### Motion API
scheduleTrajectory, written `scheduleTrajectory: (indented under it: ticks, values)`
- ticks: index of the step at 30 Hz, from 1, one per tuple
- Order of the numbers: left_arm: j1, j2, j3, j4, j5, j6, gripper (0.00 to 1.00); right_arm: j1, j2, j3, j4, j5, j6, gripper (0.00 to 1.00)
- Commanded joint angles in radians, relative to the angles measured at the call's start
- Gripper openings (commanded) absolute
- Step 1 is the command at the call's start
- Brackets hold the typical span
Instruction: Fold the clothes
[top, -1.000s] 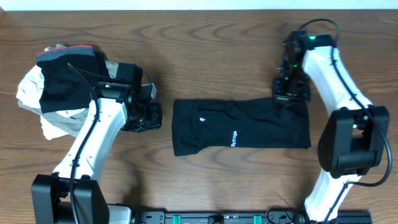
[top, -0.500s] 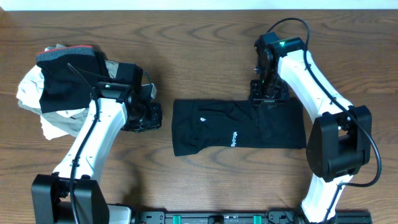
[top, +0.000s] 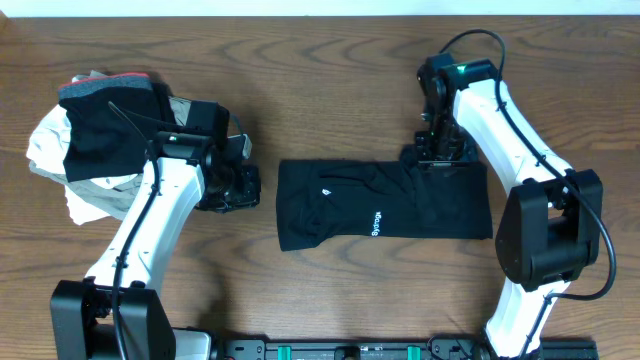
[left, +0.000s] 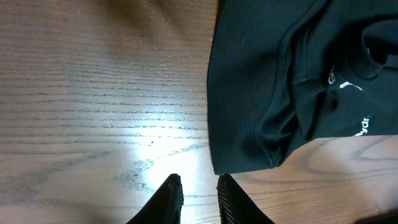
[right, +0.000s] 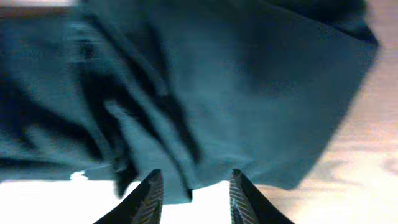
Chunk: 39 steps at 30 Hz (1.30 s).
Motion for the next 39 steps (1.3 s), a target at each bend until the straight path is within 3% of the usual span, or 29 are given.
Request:
scheduleTrajectory:
  ticks: [1, 10, 22, 31, 39]
  values:
    - [0.0, -0.008, 0.013, -0.003, 0.005, -0.005, 0.23, -0.008, -0.014, -0.051, 0.021, 0.093, 0.072, 0.31]
    - [0.0, -0.008, 0.013, -0.003, 0.005, -0.005, 0.23, -0.004, -0.014, -0.249, 0.151, 0.066, 0.061, 0.29]
    - [0.0, -0.008, 0.013, -0.003, 0.005, -0.005, 0.23, 0.012, -0.014, -0.254, 0.191, -0.079, -0.086, 0.28]
    - [0.0, -0.008, 0.013, -0.003, 0.005, -0.005, 0.23, 0.039, -0.014, -0.254, 0.261, -0.475, -0.428, 0.29]
    - [0.0, -0.008, 0.013, -0.004, 0.005, -0.005, 0.23, 0.041, -0.014, -0.254, 0.299, -0.526, -0.446, 0.31]
